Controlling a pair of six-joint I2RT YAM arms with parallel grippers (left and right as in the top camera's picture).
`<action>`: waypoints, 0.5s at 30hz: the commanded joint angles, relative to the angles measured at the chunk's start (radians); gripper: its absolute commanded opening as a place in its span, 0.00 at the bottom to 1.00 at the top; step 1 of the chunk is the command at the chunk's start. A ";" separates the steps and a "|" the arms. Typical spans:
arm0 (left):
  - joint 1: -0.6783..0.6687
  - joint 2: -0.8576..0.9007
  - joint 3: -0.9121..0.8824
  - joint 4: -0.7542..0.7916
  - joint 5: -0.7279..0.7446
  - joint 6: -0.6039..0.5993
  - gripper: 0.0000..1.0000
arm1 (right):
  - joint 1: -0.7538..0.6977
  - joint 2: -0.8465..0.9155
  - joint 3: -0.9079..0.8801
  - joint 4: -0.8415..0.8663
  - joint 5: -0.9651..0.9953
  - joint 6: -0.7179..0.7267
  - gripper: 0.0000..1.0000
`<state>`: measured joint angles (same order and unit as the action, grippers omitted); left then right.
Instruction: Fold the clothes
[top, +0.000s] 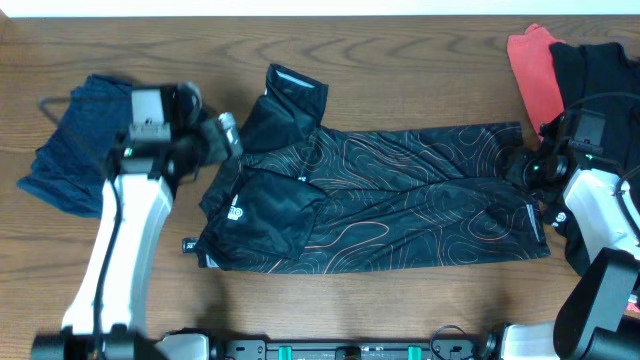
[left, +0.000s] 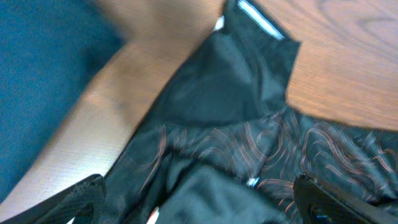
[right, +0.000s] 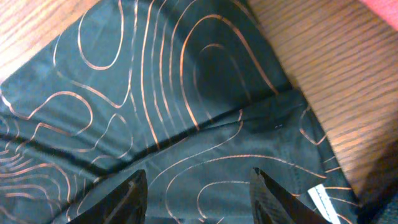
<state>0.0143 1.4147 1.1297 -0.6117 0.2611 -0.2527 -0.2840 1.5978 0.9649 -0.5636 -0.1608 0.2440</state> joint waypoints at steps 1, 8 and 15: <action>-0.049 0.208 0.130 0.053 0.068 0.101 0.99 | 0.004 -0.023 0.019 -0.028 -0.056 -0.043 0.53; -0.084 0.523 0.320 0.191 0.068 0.129 0.98 | 0.004 -0.023 0.019 -0.050 -0.056 -0.044 0.58; -0.084 0.689 0.345 0.395 0.068 0.123 0.99 | 0.004 -0.023 0.019 -0.057 -0.056 -0.043 0.58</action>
<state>-0.0738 2.0544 1.4502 -0.2584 0.3195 -0.1471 -0.2840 1.5940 0.9661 -0.6174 -0.2081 0.2157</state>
